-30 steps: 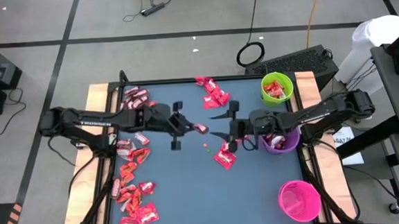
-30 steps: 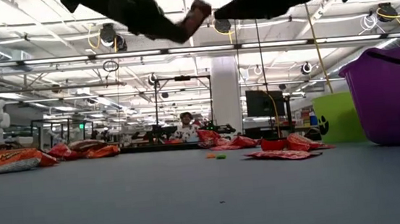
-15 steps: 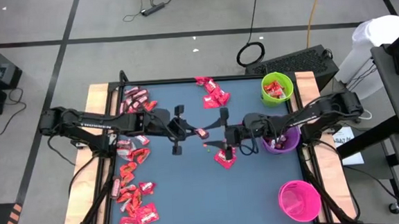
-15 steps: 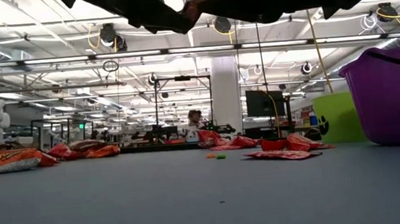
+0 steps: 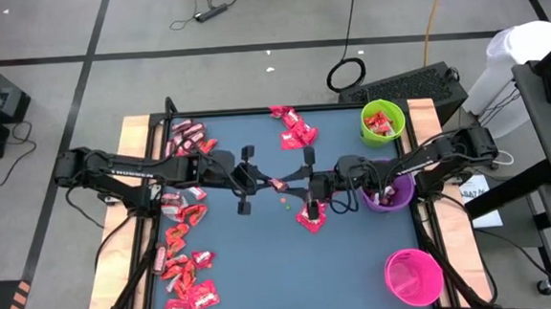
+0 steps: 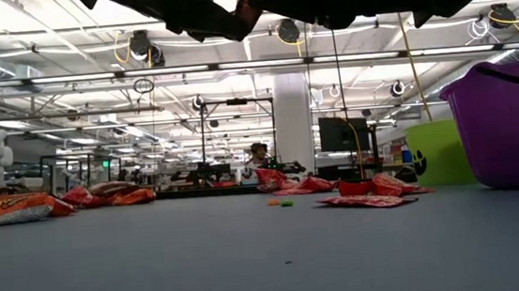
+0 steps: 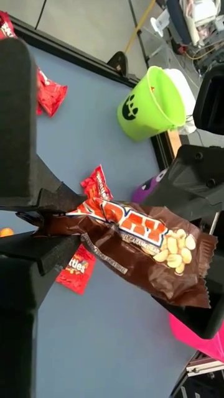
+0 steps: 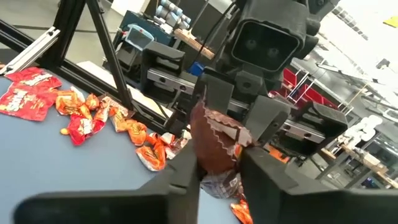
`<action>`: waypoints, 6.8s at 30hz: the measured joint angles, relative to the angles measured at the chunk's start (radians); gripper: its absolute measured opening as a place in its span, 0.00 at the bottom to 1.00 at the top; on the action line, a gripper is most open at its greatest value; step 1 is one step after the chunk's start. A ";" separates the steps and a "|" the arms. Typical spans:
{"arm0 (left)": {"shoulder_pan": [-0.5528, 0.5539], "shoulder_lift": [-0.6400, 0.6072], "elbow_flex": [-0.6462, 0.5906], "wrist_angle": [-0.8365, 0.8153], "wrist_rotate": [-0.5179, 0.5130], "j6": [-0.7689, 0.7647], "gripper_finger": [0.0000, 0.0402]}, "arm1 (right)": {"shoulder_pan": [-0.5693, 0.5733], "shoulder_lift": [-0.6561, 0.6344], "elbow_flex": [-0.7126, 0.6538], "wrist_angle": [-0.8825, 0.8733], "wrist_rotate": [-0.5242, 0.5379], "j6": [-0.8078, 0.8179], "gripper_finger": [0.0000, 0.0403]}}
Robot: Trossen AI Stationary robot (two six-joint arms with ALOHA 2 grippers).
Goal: Organize candy in baskets
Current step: Put the brown chocolate bar into the violet bucket, then put the red candy pack into the pink bucket
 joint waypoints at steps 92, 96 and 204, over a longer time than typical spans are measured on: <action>-0.010 -0.071 -0.232 0.060 -0.122 -0.131 0.45 | -0.181 -0.387 0.457 -2.155 0.407 1.065 0.50; -0.010 -0.071 -0.232 0.060 -0.122 -0.131 0.45 | -0.340 -0.374 0.457 -2.150 0.407 0.983 0.49; -0.068 -0.026 -0.232 0.049 -0.115 -0.181 0.45 | -0.123 0.171 0.129 -1.185 -0.153 0.529 0.33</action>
